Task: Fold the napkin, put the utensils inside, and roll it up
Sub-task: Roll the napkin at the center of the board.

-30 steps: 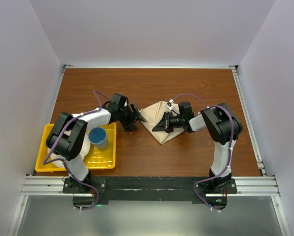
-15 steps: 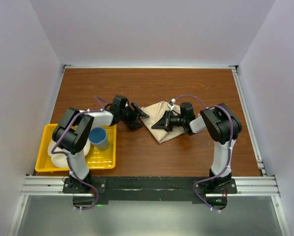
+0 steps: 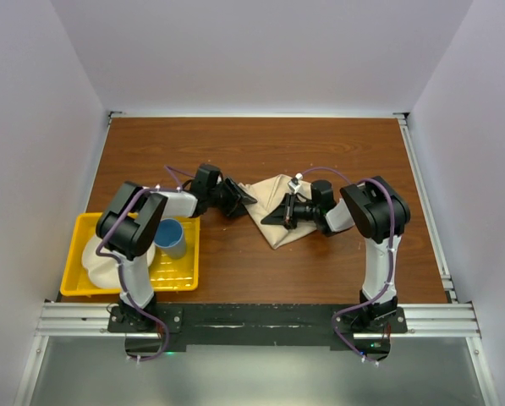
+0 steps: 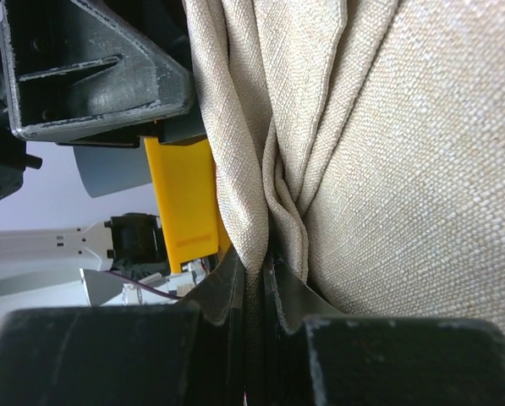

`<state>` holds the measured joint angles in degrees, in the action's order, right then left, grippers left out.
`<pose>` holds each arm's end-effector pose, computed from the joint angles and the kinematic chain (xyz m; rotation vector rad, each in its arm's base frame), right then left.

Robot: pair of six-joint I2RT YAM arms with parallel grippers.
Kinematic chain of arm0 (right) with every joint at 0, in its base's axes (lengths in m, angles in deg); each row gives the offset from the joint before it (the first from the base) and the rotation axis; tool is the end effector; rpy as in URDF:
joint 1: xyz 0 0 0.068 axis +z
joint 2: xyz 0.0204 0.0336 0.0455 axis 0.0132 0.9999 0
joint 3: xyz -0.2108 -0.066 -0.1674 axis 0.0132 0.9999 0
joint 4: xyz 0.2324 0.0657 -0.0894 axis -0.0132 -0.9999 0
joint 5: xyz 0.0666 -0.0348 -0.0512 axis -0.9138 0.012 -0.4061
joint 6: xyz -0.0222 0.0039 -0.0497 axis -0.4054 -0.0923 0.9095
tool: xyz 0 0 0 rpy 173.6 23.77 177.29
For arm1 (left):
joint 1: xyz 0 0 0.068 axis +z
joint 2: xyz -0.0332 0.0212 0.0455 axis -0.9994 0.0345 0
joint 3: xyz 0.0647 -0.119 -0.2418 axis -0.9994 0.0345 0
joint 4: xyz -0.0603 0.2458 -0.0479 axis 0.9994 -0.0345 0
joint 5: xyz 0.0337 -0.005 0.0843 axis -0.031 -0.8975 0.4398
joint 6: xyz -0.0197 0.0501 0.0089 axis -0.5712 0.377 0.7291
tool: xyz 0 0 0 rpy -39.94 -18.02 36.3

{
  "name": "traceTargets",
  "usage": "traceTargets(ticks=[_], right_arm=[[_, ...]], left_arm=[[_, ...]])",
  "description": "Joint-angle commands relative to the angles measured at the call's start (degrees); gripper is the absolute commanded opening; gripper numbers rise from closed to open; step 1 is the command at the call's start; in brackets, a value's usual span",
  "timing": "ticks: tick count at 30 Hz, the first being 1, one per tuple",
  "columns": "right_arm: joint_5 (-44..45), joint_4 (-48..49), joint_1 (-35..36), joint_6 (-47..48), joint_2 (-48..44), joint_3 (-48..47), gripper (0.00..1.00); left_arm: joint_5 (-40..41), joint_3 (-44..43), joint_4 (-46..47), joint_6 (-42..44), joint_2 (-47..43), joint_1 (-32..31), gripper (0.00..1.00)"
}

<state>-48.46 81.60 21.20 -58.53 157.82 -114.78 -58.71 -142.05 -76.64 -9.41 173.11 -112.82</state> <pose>0.3120 0.1478 0.0803 0.1123 2.3532 1.7598 0.3287 -0.1675 0.1263 -0.9472 2.4962 -1.2198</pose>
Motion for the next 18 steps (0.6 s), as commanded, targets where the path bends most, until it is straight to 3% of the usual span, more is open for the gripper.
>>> traceTargets(ticks=[1, 5, 9, 12, 13, 15, 16, 18], right_arm=[[-4.73, -0.9, -0.14, 3.38, 0.53, 0.69, 0.0], [-5.87, -2.14, -0.06, 4.96, 0.62, 0.69, 0.0], [-6.23, -5.56, -0.06, 7.68, 0.18, 0.35, 0.0], [-6.67, -8.28, -0.14, 9.88, 0.18, -0.36, 0.0], [-6.67, -10.81, -0.06, 11.71, 0.35, -0.71, 0.0], [-6.93, -13.37, -0.06, 13.66, 0.44, -1.59, 0.0], [-6.93, -15.13, -0.06, 15.06, 0.44, -1.85, 0.0], [-6.76, -16.9, -0.14, 16.39, 0.44, -2.38, 0.0]], left_arm=[[6.64, -0.38, -0.79, 7.36, 3.0, 0.36, 0.51], [5.84, 2.08, 6.41, 7.54, 3.53, 0.45, 0.58], [6.55, 3.93, 10.2, 8.24, 3.44, 0.54, 0.56], [6.99, 3.58, 11.26, 9.47, 3.88, 0.63, 0.48], [7.07, 3.49, 11.0, 10.17, 3.88, 0.63, 0.39], [7.69, 2.88, 10.39, 11.31, 3.54, 0.71, 0.31], [8.04, 2.7, 9.25, 12.45, 3.36, 0.71, 0.2], [8.48, 2.44, 8.37, 13.34, 2.74, 0.63, 0.13]])
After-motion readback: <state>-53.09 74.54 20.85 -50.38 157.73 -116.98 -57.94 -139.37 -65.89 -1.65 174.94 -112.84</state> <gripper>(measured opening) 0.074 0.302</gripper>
